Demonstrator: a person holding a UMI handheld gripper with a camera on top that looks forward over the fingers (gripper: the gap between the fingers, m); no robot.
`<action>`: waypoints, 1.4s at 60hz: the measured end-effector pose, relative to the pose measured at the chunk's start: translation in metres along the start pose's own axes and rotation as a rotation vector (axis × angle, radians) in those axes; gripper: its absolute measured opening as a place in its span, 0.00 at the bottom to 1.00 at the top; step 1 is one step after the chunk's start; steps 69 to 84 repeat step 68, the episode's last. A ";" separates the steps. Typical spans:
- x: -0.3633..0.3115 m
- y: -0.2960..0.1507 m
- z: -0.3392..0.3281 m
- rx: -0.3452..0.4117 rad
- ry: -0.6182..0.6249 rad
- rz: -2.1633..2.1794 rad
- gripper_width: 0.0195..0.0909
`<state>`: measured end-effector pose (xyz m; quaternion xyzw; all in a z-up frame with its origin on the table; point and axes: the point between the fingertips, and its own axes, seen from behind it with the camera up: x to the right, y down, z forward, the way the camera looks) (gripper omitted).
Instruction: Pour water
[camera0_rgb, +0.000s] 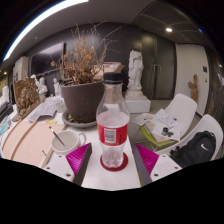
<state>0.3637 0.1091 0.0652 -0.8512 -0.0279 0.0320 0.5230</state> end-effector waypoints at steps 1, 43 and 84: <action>-0.002 0.000 -0.006 -0.009 0.003 -0.007 0.88; -0.217 0.017 -0.342 -0.168 0.127 -0.016 0.92; -0.256 0.007 -0.362 -0.146 0.146 -0.059 0.92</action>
